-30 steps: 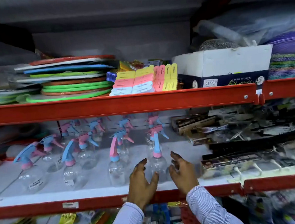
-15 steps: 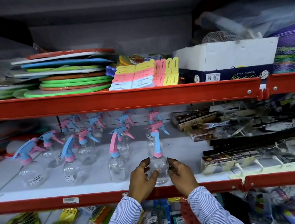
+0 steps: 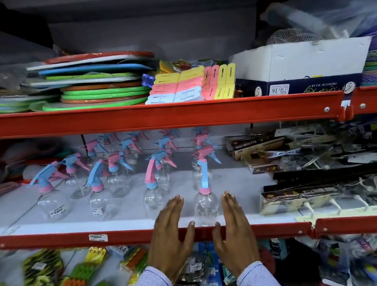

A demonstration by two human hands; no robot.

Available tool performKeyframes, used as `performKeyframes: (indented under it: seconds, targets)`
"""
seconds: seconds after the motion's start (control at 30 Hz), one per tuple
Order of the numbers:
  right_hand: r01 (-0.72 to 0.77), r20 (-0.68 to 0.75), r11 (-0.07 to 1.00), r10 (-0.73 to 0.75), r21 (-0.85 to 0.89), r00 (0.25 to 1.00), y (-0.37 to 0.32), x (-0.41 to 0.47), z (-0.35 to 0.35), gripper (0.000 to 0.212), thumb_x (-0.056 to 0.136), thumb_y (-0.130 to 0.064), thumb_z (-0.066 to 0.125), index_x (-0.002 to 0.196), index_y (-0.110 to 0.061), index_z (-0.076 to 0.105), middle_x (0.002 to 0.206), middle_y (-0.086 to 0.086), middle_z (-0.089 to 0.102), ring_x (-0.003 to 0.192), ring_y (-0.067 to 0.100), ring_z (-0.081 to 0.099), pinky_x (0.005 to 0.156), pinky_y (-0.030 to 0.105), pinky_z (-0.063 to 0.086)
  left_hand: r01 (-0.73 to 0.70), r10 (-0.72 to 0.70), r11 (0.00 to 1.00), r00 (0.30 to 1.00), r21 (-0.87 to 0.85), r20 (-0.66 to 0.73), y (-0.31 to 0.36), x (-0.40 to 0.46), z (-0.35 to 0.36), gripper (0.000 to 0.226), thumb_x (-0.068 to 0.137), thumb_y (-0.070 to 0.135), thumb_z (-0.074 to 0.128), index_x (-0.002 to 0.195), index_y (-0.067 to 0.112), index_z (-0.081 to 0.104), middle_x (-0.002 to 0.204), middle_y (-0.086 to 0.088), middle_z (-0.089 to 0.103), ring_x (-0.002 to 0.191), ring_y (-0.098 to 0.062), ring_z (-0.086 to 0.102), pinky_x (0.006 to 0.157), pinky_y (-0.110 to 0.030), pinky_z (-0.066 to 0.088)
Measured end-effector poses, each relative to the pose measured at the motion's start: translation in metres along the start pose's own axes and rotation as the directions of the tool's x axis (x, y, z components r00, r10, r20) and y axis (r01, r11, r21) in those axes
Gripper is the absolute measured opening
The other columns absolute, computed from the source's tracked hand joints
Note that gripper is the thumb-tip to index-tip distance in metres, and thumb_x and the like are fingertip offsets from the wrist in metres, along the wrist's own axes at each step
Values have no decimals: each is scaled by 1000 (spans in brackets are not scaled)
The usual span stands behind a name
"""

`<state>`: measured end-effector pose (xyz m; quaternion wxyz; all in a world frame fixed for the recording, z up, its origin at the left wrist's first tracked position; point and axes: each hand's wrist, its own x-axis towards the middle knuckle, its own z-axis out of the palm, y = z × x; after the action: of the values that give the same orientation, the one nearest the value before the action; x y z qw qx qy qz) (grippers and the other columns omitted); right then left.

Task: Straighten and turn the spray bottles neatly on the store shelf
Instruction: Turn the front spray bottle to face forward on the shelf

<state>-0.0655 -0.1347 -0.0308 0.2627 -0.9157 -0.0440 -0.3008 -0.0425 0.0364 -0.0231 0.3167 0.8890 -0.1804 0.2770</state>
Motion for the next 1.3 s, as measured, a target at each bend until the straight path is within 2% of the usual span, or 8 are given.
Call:
performKeyframes:
  seconds: [0.33,0.6,0.73,0.87,1.0,1.13,1.2,1.3]
  targets:
    - [401,89,913,-395,-69,914,-49,-8,29,70,86,-20,50,147,-6,18,158,11,18,147,25,11,118,42,17,37,-45,922,999,386,12,-38,-33,-45,78,89,47,44,149,11,9,161,-12,5,149,-28,-1,119,-59,9]
    - [212,140,977,-208,-13,968,-88,27,71,71,90,-25,40,149,-13,3,160,6,-2,148,15,-7,120,35,5,25,-51,967,994,254,97,-89,-18,-62,78,92,50,33,149,14,-6,161,-8,-9,149,-20,-8,121,-41,4]
    - [15,191,995,-34,100,981,-99,44,92,69,91,-19,38,149,-12,2,160,8,2,147,17,5,120,37,18,50,-57,998,981,42,183,-110,1,-60,77,92,52,31,148,21,-12,160,1,-15,148,-11,-6,121,-31,13]
    - [-215,286,967,170,136,943,-98,65,99,67,89,-14,43,148,-12,11,138,21,50,106,29,61,90,38,52,129,-101,987,961,-93,258,-115,22,-60,75,93,43,41,149,18,-2,162,-1,1,147,-15,15,113,-26,22]
    - [-249,313,951,183,184,932,-99,74,99,64,87,-8,46,147,-12,22,139,17,51,116,28,58,94,28,46,237,-147,940,931,-247,335,-111,43,-64,68,92,21,50,148,10,13,156,-2,23,142,-19,27,113,-23,24]
    - [-229,329,949,150,216,932,-99,75,98,61,86,-1,45,144,-11,31,141,11,51,125,23,53,94,12,35,251,-133,908,932,-335,338,-103,52,-67,51,89,7,49,134,27,37,124,10,53,115,-12,54,84,6,32]
    - [-230,331,944,144,237,933,-99,74,96,59,86,-1,44,143,-11,32,142,9,49,128,21,50,99,15,35,260,-143,907,930,-331,339,-103,49,-67,47,88,11,49,133,25,40,125,6,56,110,-8,54,87,0,37]
    - [-248,333,927,148,283,931,-99,68,95,57,88,0,43,142,-14,33,138,5,53,126,19,51,98,16,36,265,-154,915,927,-303,343,-108,42,-66,57,83,26,45,139,21,35,137,2,54,121,-12,53,106,-31,43]
